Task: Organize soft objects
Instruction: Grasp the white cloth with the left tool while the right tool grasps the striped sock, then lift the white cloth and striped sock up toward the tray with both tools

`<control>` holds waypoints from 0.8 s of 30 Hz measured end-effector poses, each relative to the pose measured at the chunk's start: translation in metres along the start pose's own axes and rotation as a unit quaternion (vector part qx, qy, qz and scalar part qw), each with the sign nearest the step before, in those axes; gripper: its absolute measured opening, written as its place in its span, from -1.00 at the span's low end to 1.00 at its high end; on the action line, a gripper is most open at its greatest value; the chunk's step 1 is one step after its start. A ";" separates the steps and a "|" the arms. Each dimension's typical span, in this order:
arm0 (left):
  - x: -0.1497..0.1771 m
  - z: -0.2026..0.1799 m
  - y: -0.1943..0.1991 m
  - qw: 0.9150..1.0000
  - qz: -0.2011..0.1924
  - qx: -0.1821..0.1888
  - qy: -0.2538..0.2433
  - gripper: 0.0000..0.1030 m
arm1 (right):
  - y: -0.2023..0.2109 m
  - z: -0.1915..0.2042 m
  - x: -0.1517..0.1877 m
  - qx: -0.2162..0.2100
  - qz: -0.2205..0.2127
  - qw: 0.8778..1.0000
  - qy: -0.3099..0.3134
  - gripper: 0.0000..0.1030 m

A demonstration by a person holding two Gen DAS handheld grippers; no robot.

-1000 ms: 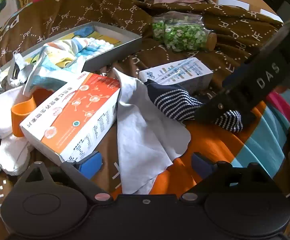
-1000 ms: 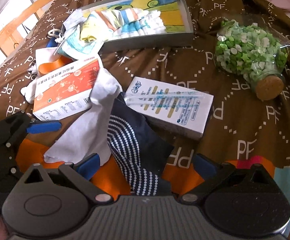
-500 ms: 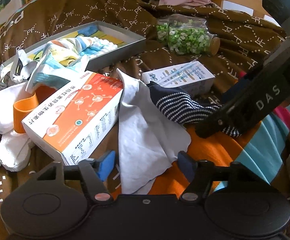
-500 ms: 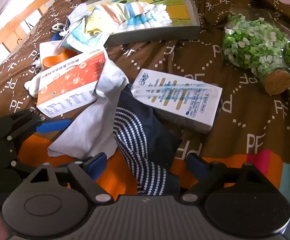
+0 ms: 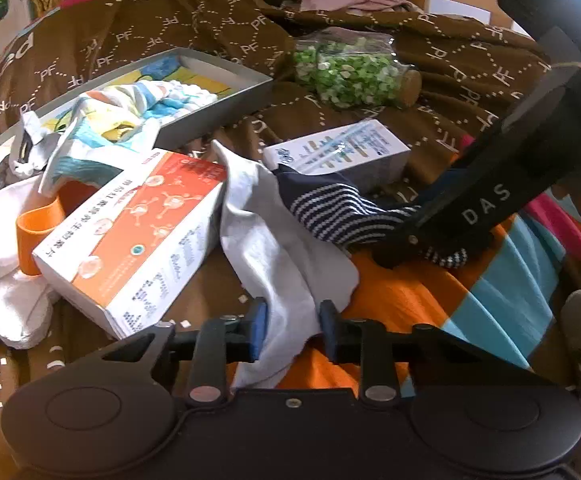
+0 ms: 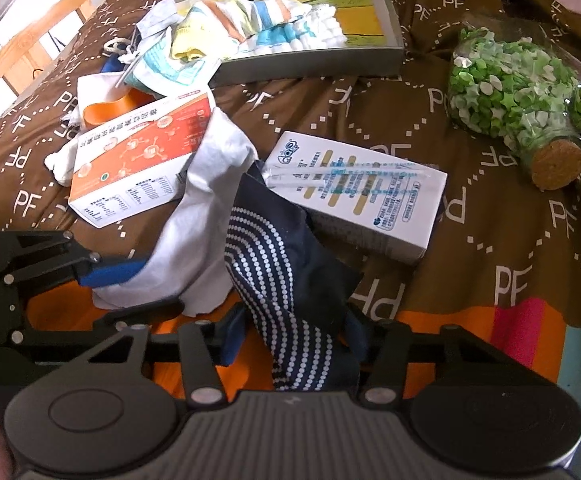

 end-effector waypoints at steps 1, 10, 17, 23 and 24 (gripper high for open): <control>0.000 -0.001 0.000 1.000 0.001 0.002 -0.002 -0.55 | 0.000 0.001 0.000 -0.002 0.000 1.000 0.003 -0.12; -0.002 -0.002 0.002 1.000 -0.006 -0.019 0.004 -0.89 | 0.004 0.001 0.000 0.007 -0.016 1.000 0.005 -0.65; -0.009 0.008 0.012 0.997 -0.039 -0.054 0.044 -0.92 | 0.019 -0.006 -0.006 -0.014 -0.077 0.997 -0.021 -0.79; -0.013 0.012 0.024 0.992 -0.083 -0.062 0.071 -0.92 | 0.029 -0.008 -0.010 -0.026 -0.115 0.993 -0.025 -0.81; -0.014 0.011 0.027 0.991 -0.093 -0.065 0.071 -0.92 | 0.030 -0.007 -0.010 -0.026 -0.123 0.992 -0.023 -0.81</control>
Point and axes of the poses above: each gripper's, at about its wrist camera, not at the fingertips, and y roughly against the way its jaws point, z to its left, x to its underside, the point moved 2 cm from there along -y, roughly the way its jaws point, and after that the axes turned 7 degrees about x, right-handed, at the moved point
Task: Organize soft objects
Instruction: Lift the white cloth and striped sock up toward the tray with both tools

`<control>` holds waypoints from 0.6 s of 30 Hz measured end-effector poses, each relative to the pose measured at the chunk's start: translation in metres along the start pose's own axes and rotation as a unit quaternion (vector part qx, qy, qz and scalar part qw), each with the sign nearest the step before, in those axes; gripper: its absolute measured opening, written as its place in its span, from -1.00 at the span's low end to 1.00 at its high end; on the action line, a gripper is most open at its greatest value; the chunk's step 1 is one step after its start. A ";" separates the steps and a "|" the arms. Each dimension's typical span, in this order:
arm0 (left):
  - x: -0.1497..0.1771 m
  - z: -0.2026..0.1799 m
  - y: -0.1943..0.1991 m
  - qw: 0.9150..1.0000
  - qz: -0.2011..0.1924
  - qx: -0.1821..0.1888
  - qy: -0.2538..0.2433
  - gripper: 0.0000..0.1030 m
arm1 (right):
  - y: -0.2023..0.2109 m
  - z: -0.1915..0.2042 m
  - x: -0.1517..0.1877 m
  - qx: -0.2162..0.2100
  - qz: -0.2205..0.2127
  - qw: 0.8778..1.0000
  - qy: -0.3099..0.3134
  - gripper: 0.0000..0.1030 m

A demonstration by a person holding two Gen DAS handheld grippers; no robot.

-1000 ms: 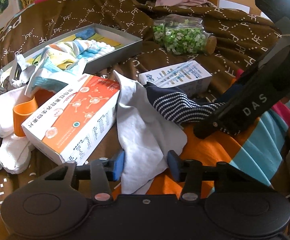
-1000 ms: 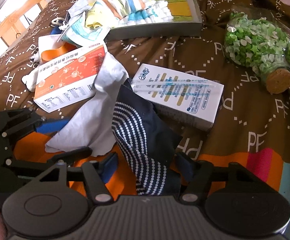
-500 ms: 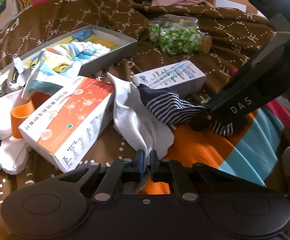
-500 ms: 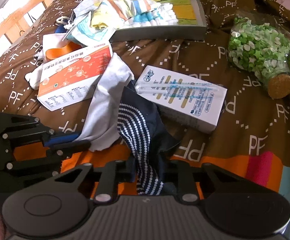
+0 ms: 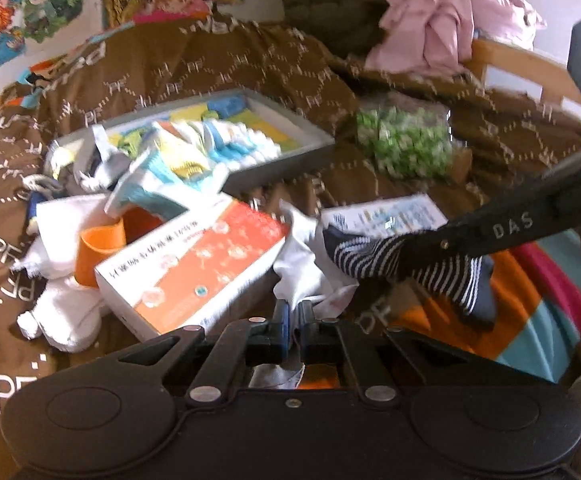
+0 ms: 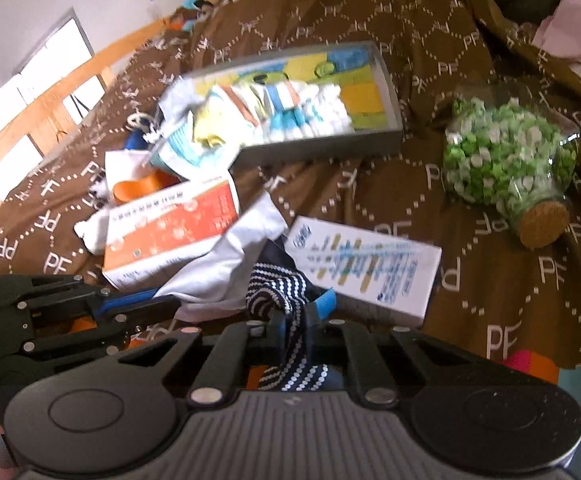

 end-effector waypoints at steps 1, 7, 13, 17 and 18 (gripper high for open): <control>-0.001 -0.001 0.002 1.000 -0.008 -0.003 -0.002 -0.92 | 0.002 0.002 -0.001 0.001 -0.008 1.000 0.003 -0.81; -0.007 -0.006 0.014 0.998 -0.057 -0.014 -0.011 -0.92 | 0.014 0.010 -0.005 0.007 -0.063 0.998 0.025 -0.81; -0.009 -0.002 0.016 0.998 -0.064 -0.015 -0.001 -0.92 | 0.008 0.013 -0.001 0.008 -0.038 0.998 0.041 -0.79; -0.008 -0.003 0.016 0.998 -0.062 -0.013 -0.003 -0.92 | 0.002 0.014 0.002 0.003 -0.015 0.999 0.044 -0.47; -0.007 -0.002 0.016 0.998 -0.063 -0.013 -0.002 -0.92 | -0.001 0.014 0.003 0.003 -0.008 0.999 0.043 -0.28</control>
Point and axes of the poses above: each gripper's, at about its wrist camera, not at the fingertips, and y roughly against the way its jaws point, z to its left, x to its underside, the point moved 2 cm from there along -y, roughly the way its jaws point, and after that the axes turned 7 degrees about x, right-handed, at the moved point
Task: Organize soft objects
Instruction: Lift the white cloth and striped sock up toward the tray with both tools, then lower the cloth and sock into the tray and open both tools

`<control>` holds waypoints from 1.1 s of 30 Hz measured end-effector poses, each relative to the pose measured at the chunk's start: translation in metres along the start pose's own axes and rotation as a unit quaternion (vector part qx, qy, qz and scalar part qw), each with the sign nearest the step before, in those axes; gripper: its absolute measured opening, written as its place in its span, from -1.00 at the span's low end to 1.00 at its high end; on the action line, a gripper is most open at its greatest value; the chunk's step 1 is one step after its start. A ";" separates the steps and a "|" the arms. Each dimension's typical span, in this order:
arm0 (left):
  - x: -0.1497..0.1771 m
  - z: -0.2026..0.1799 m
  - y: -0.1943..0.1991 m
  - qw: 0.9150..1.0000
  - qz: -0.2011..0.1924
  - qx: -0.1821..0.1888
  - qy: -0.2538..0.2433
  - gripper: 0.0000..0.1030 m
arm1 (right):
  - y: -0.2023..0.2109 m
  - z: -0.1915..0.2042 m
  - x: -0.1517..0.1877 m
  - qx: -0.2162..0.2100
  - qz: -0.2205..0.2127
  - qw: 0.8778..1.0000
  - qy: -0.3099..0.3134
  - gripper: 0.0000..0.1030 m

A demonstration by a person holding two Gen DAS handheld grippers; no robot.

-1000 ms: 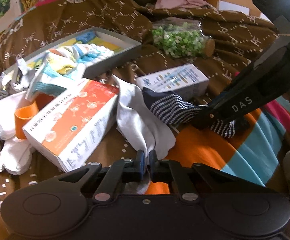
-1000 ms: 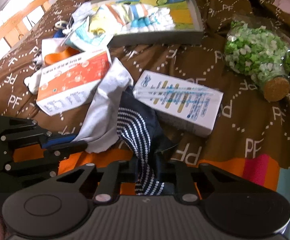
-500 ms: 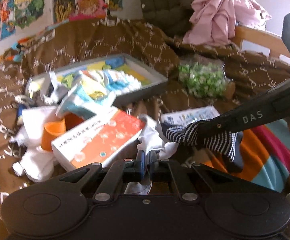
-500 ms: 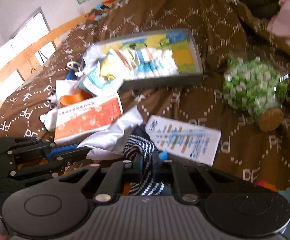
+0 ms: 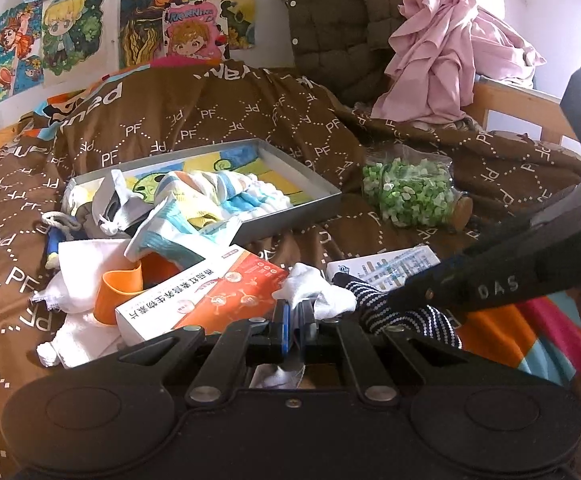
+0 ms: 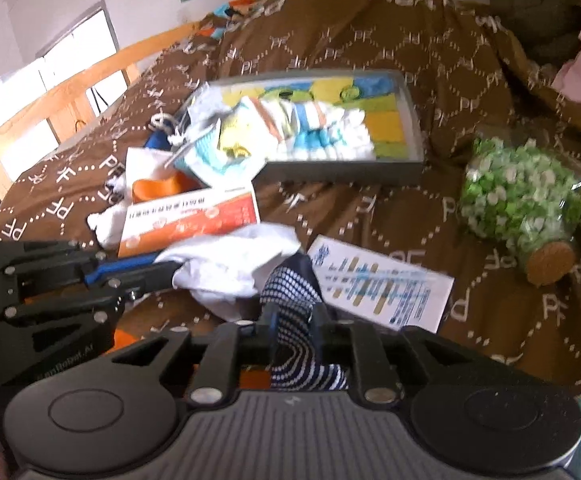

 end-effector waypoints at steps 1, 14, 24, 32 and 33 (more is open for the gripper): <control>0.000 0.000 0.000 1.000 0.000 0.000 0.001 -0.92 | -0.002 0.000 0.002 0.002 0.006 1.000 0.001 -0.22; -0.010 0.004 0.011 0.999 -0.034 -0.012 0.014 -0.92 | -0.006 0.003 0.004 0.050 -0.015 0.998 0.029 -0.92; -0.032 0.017 0.031 0.993 -0.104 -0.042 0.027 -0.92 | 0.022 0.009 -0.012 0.045 -0.131 0.990 0.041 -0.94; -0.058 0.053 0.028 0.987 -0.138 -0.068 0.052 -0.92 | 0.016 0.015 -0.065 0.011 -0.210 0.977 0.017 -0.93; -0.063 0.061 0.026 0.985 -0.145 -0.075 0.057 -0.92 | 0.013 0.015 -0.072 0.007 -0.217 0.976 0.010 -0.93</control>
Point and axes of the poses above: each gripper's, at about its wrist camera, not at the fingertips, and y roughly against the way its jaws point, z to its left, x to its underside, the point moved 2 cm from there along -y, roughly the way its jaws point, and after that the axes turned 7 degrees about x, right-handed, at the moved point
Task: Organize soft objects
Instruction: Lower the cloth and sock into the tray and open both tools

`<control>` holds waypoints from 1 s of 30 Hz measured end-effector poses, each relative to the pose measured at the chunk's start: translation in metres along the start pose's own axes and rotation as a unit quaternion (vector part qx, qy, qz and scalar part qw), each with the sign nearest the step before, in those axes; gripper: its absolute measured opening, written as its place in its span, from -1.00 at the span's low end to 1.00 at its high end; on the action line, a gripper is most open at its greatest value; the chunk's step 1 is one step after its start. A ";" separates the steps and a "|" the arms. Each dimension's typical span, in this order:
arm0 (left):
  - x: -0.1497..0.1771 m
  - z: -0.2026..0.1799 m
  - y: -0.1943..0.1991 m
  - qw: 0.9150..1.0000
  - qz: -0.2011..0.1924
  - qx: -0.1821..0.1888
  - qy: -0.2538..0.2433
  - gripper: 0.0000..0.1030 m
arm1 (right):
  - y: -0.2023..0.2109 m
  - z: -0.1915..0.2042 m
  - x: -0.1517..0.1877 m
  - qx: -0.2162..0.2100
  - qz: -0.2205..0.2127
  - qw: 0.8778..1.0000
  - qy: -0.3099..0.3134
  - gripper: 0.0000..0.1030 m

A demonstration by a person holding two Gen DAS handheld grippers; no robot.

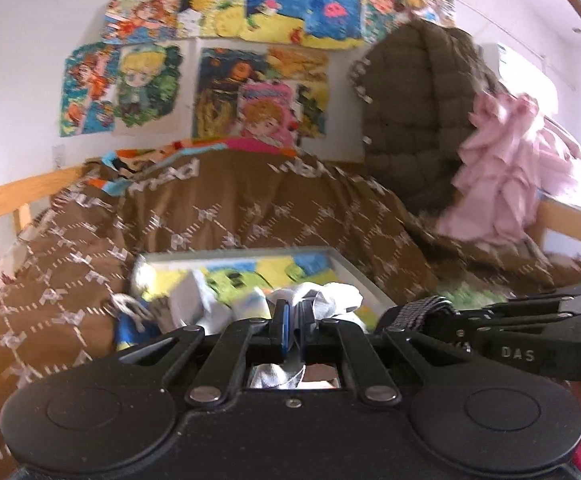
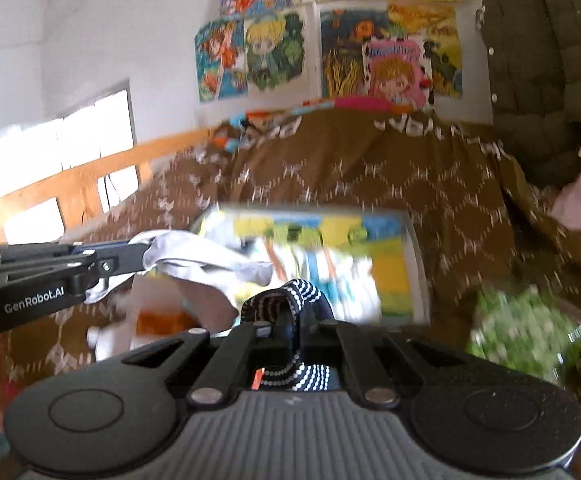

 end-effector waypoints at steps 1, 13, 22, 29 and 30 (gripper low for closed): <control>-0.004 0.006 -0.003 1.000 -0.006 -0.003 0.006 -0.92 | -0.007 -0.001 -0.006 -0.002 -0.007 1.000 -0.008 -0.93; -0.033 0.050 -0.106 0.998 -0.014 0.006 0.061 -0.92 | -0.102 -0.044 -0.043 0.008 -0.030 0.993 -0.113 -0.93; -0.022 0.028 -0.173 0.998 0.028 0.030 0.050 -0.92 | -0.139 -0.072 -0.037 0.049 -0.014 0.991 -0.124 -0.93; -0.004 0.020 -0.195 0.995 0.067 0.042 0.066 -0.92 | -0.149 -0.081 -0.028 0.076 0.021 0.991 -0.108 -0.93; -0.001 0.020 -0.197 0.994 0.075 0.043 0.068 -0.92 | -0.149 -0.082 -0.026 0.076 0.028 0.991 -0.109 -0.93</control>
Point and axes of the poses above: each gripper's, at about its wrist camera, not at the fingertips, and y roughly against the way its jaws point, z to its left, x to its underside, the point moved 2 cm from there along -y, roughly the way its jaws point, and after that the axes turned 7 degrees about x, right-handed, at the moved point
